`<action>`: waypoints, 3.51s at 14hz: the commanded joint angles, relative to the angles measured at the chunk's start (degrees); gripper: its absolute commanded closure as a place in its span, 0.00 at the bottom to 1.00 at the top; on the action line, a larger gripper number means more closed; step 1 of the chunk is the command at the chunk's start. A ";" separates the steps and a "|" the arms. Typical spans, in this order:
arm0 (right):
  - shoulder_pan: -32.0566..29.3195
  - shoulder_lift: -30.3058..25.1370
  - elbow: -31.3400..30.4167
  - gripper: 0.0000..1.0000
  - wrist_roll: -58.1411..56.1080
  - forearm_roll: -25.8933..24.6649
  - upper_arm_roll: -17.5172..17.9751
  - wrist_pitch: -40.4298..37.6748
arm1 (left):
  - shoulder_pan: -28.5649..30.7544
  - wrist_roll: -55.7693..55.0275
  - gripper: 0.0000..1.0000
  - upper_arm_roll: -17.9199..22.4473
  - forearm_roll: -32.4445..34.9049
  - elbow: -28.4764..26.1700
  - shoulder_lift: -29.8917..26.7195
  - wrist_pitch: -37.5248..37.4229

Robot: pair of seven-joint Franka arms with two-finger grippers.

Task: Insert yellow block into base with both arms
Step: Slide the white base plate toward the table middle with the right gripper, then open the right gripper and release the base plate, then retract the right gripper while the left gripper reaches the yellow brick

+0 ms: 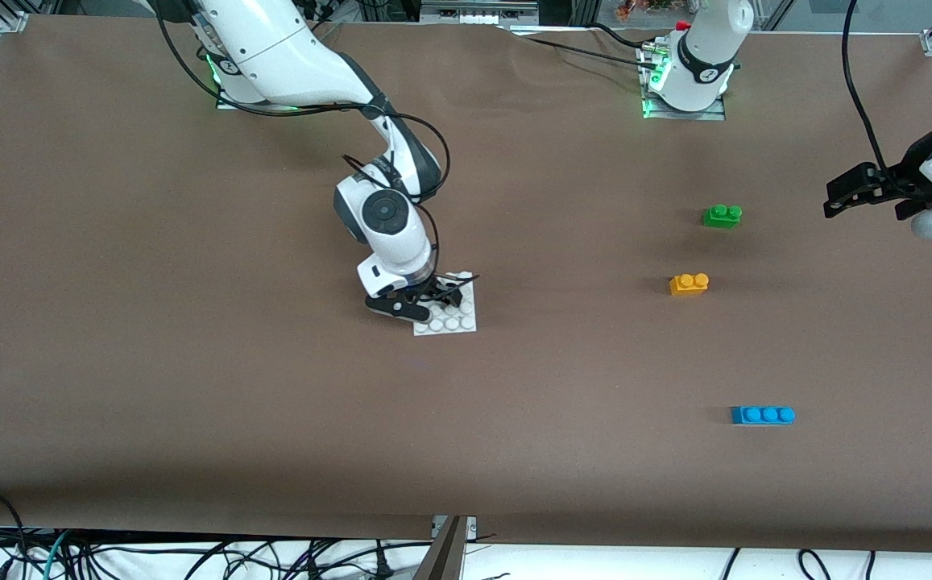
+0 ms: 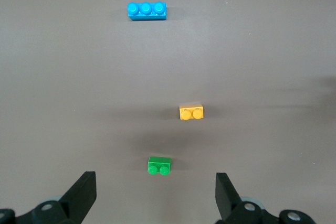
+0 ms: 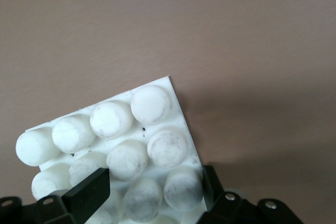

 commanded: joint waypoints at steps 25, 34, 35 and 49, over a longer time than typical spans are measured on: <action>6.11 5.27 20.84 0.02 4.49 0.50 -1.80 -14.96 | 0.32 1.74 0.00 -0.23 0.18 0.20 -0.11 -0.75; -13.90 -23.10 2.76 0.01 -23.87 0.67 0.82 -32.98 | -0.20 0.17 0.00 -0.84 -1.58 -5.58 2.88 -0.24; -18.46 -26.01 1.95 0.01 -27.48 0.67 2.66 -36.04 | -0.20 0.16 0.00 -0.84 -1.32 -7.95 3.14 2.56; -38.81 -45.81 1.24 0.01 -51.25 0.67 6.03 -61.03 | -1.26 -10.73 0.00 -5.50 5.86 -38.03 11.14 49.42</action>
